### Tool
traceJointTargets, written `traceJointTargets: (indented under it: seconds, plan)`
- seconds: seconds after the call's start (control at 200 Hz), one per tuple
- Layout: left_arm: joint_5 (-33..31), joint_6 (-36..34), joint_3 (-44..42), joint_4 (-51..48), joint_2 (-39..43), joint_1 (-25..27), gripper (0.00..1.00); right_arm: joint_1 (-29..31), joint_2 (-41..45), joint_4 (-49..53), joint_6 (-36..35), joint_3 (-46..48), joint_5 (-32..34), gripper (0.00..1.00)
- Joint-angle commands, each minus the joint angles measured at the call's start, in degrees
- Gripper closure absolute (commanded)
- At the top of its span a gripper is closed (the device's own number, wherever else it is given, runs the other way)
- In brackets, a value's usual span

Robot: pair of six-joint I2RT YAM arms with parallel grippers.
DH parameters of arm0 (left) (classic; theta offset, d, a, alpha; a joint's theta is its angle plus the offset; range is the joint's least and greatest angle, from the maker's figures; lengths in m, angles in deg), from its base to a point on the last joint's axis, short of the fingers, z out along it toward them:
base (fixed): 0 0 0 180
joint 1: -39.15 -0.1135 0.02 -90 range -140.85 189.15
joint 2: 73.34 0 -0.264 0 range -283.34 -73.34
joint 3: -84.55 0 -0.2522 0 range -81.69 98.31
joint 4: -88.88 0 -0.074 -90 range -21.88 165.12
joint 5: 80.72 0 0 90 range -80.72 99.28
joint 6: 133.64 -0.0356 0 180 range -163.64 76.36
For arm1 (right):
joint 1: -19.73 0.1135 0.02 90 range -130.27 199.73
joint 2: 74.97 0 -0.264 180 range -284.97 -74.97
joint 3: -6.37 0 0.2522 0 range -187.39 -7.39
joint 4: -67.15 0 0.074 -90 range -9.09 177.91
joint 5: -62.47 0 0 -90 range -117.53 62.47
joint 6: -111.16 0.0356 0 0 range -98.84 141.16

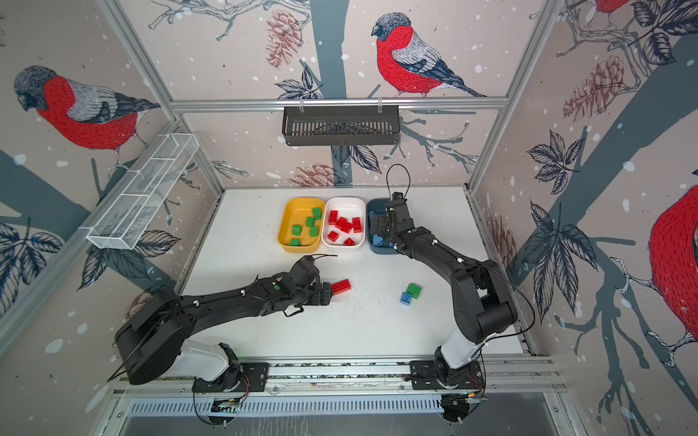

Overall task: Sort the legos into containers by color
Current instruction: 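Carry the blue brick over the teal bin and release it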

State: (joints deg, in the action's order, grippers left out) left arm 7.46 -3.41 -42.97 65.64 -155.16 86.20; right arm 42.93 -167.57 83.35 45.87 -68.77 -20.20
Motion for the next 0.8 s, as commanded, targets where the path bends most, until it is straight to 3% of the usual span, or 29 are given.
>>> traceJointTargets:
  seconds: [0.0,0.16,0.355,0.55,0.795]
  plan:
    - [-2.0,-9.9,1.8,-2.9,-0.1,0.2,0.08,0.2,3.5,0.1,1.9,2.9,0.2,0.0]
    - [-3.5,-18.7,5.1,-5.2,-3.6,1.3,0.12,0.1,8.5,-0.3,2.8,6.8,1.9,0.01]
    - [-4.8,-24.4,8.8,-6.6,-8.3,1.3,0.22,-0.5,13.2,-0.5,3.4,10.1,3.6,0.01]
    - [0.4,-27.3,8.8,-5.6,-9.7,1.5,0.34,-1.3,15.6,-0.6,4.0,12.7,3.8,0.0]
    - [-1.0,-27.7,9.2,-7.2,-12.0,2.4,0.48,-2.0,17.3,-0.3,4.4,13.8,3.8,0.01]
